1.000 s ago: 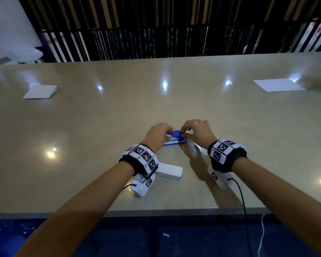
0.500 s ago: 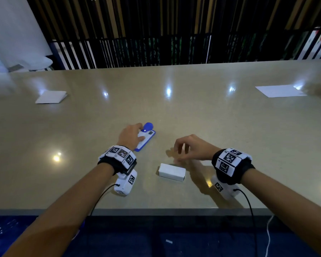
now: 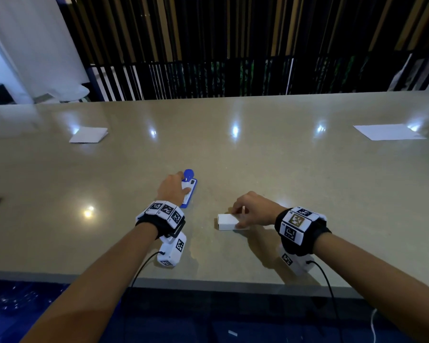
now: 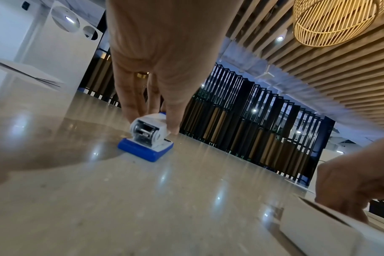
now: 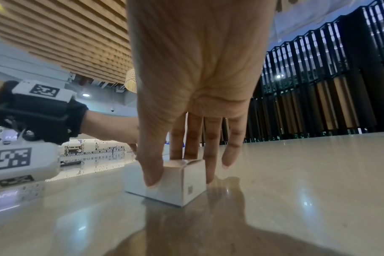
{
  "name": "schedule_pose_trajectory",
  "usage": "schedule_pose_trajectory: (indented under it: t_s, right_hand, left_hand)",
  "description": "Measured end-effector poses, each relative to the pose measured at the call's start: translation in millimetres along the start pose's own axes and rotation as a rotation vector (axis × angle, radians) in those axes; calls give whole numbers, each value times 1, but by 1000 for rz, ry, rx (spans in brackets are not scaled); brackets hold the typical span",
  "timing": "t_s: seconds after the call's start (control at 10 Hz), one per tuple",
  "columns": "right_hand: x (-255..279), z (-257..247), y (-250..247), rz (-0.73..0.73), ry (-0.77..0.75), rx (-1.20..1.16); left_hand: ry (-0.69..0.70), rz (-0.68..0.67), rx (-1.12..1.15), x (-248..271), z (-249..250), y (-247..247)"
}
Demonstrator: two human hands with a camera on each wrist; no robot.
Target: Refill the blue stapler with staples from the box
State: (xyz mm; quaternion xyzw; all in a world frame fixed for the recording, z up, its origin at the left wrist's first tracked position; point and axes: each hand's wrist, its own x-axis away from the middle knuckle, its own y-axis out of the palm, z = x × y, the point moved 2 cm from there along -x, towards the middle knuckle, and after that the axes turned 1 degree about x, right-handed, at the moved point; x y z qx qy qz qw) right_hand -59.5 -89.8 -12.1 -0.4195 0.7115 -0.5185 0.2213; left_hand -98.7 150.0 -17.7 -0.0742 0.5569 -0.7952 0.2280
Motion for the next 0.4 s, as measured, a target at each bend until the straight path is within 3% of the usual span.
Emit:
schedule_pose_trajectory:
  t_s: [0.2,0.4]
  right_hand:
    - [3,1,-1,-39,23,20]
    - [3,7,-41,-9,18,-11]
  left_hand:
    - [-4,-68,-54,5,3,-3]
    - [-26,-131,-156,-6,0,-28]
